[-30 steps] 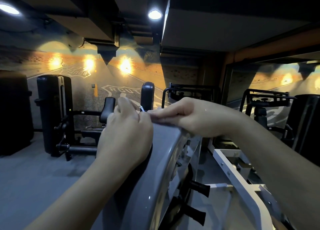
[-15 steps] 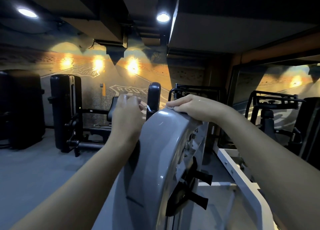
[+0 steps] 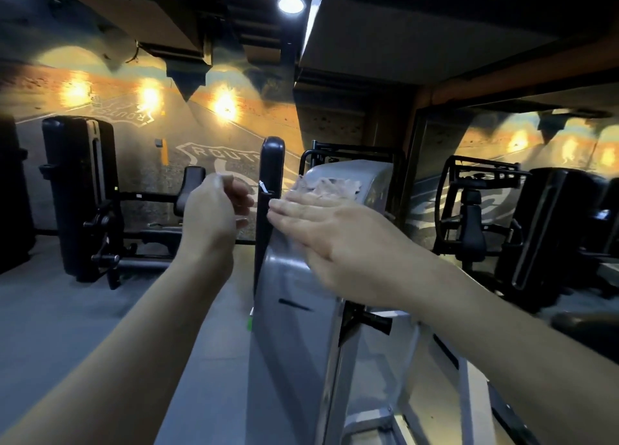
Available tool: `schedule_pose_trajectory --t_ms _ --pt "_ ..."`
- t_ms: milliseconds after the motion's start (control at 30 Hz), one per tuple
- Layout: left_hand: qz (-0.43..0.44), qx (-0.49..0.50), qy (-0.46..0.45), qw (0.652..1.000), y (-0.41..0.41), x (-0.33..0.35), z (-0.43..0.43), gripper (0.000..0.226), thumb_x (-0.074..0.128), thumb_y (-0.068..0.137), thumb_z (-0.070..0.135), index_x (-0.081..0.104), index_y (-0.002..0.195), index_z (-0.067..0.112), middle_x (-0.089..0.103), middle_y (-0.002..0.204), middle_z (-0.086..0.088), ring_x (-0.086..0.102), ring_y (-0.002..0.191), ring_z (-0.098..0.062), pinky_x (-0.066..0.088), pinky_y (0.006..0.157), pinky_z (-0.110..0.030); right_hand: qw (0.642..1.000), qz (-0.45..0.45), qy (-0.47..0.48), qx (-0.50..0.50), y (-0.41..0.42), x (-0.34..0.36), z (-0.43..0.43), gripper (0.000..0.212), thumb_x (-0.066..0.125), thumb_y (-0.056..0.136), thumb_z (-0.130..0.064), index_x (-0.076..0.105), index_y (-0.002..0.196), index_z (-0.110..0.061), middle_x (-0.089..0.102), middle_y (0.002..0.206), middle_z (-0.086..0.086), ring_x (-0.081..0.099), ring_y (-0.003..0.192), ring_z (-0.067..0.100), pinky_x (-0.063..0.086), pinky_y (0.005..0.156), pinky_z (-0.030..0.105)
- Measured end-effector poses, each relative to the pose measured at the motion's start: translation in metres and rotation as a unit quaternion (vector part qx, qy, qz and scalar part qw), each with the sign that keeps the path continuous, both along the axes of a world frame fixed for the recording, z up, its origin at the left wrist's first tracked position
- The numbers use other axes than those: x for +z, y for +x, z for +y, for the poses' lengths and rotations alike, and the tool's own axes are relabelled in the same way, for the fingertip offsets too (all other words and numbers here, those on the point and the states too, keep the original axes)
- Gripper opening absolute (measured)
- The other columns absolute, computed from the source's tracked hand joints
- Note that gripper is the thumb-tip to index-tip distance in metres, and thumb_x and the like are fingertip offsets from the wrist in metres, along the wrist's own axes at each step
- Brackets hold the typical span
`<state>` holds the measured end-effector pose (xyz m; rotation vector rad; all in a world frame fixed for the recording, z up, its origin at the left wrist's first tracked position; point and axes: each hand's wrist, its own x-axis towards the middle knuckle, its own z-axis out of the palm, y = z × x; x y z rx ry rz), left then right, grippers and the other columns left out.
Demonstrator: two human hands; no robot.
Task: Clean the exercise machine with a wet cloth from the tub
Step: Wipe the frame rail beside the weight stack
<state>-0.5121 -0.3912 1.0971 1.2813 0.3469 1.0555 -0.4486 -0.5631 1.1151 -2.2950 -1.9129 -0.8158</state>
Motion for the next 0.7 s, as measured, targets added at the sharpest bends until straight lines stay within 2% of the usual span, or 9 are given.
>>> schedule_pose_trajectory --t_ms 100,167,267,333,400,467,567,633,700 --pt "-0.009 -0.006 -0.003 1.0 -0.013 -0.023 0.003 0.036 0.037 0.103 0.02 0.058 0.074 0.014 0.06 0.067 -0.003 0.056 0.073 -0.022 0.044 0.075 -0.039 0.998 -0.058 0.01 0.01 -0.013 -0.032 -0.003 0.06 0.034 0.094 -0.017 0.047 0.153 -0.016 0.04 0.161 -0.002 0.03 0.153 0.014 0.026 0.126 0.04" --pt "-0.009 -0.011 0.004 1.0 -0.022 -0.04 -0.001 0.036 0.039 0.103 0.019 0.058 0.072 0.014 0.06 0.066 -0.004 0.055 0.07 -0.022 0.044 0.073 -0.038 0.996 -0.09 0.001 0.011 -0.019 -0.051 -0.007 0.064 0.032 0.09 -0.017 0.049 0.151 -0.014 0.042 0.16 0.001 0.033 0.152 0.018 0.026 0.125 0.04" --pt "0.016 -0.019 0.022 0.999 -0.034 -0.056 -0.006 0.033 0.044 0.099 0.011 0.057 0.069 0.012 0.058 0.069 -0.006 0.054 0.073 -0.022 0.043 0.069 -0.034 0.992 -0.122 -0.02 0.022 -0.028 -0.075 -0.01 0.06 0.055 0.085 -0.008 0.057 0.145 -0.012 0.045 0.158 0.005 0.034 0.151 0.023 0.023 0.125 0.043" --pt "0.028 -0.026 0.07 0.997 -0.041 -0.063 -0.008 0.027 0.049 0.092 0.009 0.059 0.067 0.013 0.059 0.07 -0.004 0.056 0.076 -0.02 0.045 0.068 -0.032 0.992 -0.12 -0.012 0.046 -0.031 -0.09 -0.013 0.05 0.05 0.089 -0.004 0.064 0.136 -0.009 0.051 0.153 0.007 0.038 0.148 0.026 0.019 0.126 0.041" --pt "0.03 -0.039 0.118 0.992 -0.054 -0.071 -0.012 0.017 0.053 0.082 0.018 0.06 0.069 0.011 0.061 0.071 -0.001 0.056 0.076 -0.017 0.045 0.071 -0.034 0.992 -0.102 -0.011 0.071 -0.038 -0.104 -0.017 0.044 0.044 0.094 -0.004 0.068 0.131 -0.007 0.058 0.147 0.008 0.045 0.144 0.026 0.019 0.126 0.037" --pt "0.028 -0.064 0.166 0.984 -0.068 -0.081 -0.018 0.018 0.052 0.078 0.023 0.061 0.074 0.007 0.062 0.072 0.0 0.056 0.076 -0.015 0.044 0.073 -0.035 0.995 -0.046 -0.024 0.088 -0.049 -0.12 -0.021 0.044 0.048 0.092 -0.001 0.068 0.131 -0.005 0.062 0.142 0.009 0.051 0.138 0.025 0.02 0.124 0.031" --pt "0.041 -0.098 0.237 0.966 -0.092 -0.096 -0.023 0.016 0.052 0.078 0.02 0.066 0.082 0.013 0.066 0.079 -0.005 0.058 0.079 -0.016 0.045 0.076 -0.035 0.988 0.103 -0.041 0.105 -0.069 -0.138 -0.031 0.053 0.033 0.091 -0.005 0.068 0.131 -0.005 0.066 0.136 0.01 0.056 0.13 0.022 0.028 0.12 0.026" --pt "0.054 -0.125 0.241 0.961 -0.105 -0.104 -0.026 0.02 0.053 0.074 0.015 0.068 0.087 0.014 0.068 0.087 -0.006 0.06 0.084 -0.015 0.046 0.079 -0.036 0.967 0.233 0.016 0.099 -0.084 -0.142 -0.039 0.053 0.033 0.09 0.001 0.072 0.125 -0.007 0.07 0.13 0.007 0.06 0.126 0.015 0.038 0.114 0.025" --pt "0.079 -0.158 0.226 0.958 -0.115 -0.113 -0.029 0.027 0.052 0.07 0.012 0.068 0.091 0.014 0.068 0.086 0.001 0.061 0.084 -0.013 0.047 0.081 -0.035 0.925 0.363 0.097 0.045 -0.095 -0.138 -0.048 0.049 0.042 0.093 0.008 0.076 0.122 -0.014 0.074 0.124 -0.003 0.064 0.121 0.008 0.046 0.109 0.027"
